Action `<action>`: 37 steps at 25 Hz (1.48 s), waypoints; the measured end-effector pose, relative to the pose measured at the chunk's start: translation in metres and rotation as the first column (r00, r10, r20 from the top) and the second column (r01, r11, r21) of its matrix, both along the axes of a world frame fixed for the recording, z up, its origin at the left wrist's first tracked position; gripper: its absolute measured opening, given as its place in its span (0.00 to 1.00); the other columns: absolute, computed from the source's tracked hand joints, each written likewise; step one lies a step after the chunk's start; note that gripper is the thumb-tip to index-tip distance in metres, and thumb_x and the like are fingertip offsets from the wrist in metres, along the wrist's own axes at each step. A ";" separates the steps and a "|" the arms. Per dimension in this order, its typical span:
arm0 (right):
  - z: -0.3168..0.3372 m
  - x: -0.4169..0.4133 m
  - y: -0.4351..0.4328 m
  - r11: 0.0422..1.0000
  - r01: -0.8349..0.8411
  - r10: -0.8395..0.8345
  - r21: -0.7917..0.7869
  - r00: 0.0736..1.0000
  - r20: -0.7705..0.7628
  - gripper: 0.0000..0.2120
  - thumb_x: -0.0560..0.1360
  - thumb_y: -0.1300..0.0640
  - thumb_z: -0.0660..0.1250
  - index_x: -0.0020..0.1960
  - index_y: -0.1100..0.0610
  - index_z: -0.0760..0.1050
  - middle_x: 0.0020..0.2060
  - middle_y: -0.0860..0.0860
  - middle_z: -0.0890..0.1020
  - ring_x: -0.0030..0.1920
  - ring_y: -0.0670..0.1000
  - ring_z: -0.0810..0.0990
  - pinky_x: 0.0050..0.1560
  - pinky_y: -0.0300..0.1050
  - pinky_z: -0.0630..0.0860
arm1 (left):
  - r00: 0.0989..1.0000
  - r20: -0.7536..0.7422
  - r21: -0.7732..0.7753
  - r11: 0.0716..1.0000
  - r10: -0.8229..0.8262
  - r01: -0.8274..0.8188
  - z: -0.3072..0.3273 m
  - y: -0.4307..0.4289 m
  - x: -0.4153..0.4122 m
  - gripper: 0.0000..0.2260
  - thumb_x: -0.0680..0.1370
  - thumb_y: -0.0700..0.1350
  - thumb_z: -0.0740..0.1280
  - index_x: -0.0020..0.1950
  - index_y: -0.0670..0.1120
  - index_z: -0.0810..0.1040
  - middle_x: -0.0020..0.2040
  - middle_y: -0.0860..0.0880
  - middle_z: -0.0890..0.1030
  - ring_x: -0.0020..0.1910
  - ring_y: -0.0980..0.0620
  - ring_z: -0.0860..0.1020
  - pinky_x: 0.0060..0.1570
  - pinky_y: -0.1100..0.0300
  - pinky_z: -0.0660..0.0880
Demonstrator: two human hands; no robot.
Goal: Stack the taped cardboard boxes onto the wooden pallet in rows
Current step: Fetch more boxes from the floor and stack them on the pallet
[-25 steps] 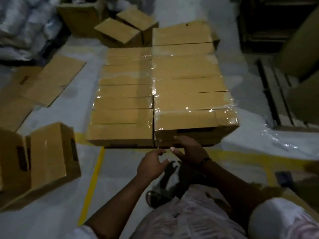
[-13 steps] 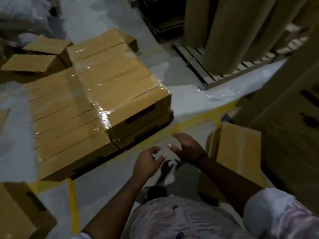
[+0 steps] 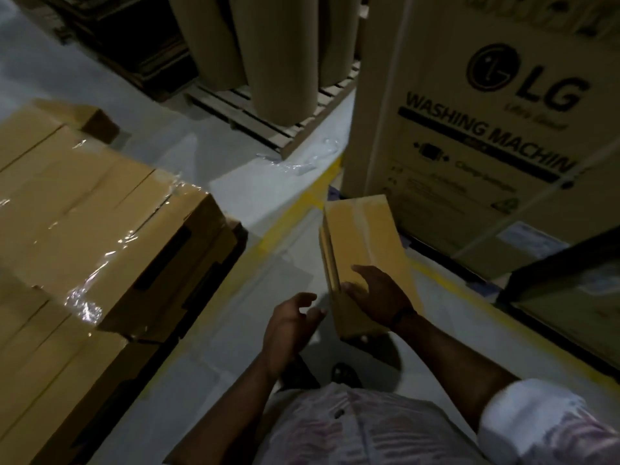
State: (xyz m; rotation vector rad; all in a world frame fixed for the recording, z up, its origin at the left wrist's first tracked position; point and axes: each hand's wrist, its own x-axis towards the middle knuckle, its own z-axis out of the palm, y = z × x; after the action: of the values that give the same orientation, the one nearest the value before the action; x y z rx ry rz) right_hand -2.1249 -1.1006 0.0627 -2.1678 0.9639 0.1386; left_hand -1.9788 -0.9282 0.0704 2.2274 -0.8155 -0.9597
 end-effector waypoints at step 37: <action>-0.300 0.018 -0.281 0.961 -0.208 0.168 -0.183 0.963 -0.212 0.47 0.67 0.18 0.50 0.80 0.40 0.57 0.82 0.49 0.47 0.80 0.64 0.49 0.71 0.70 0.63 | 0.948 -0.124 0.321 0.916 0.293 -0.241 -0.286 -0.278 0.003 0.54 0.63 0.81 0.68 0.82 0.64 0.48 0.80 0.53 0.45 0.77 0.31 0.58 0.69 0.33 0.69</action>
State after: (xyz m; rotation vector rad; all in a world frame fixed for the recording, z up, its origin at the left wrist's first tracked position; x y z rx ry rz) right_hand -2.1074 -1.3811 -0.2370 -2.4710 0.9085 0.3640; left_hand -1.9753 -1.2059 -0.2154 2.3907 -0.2865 -1.1802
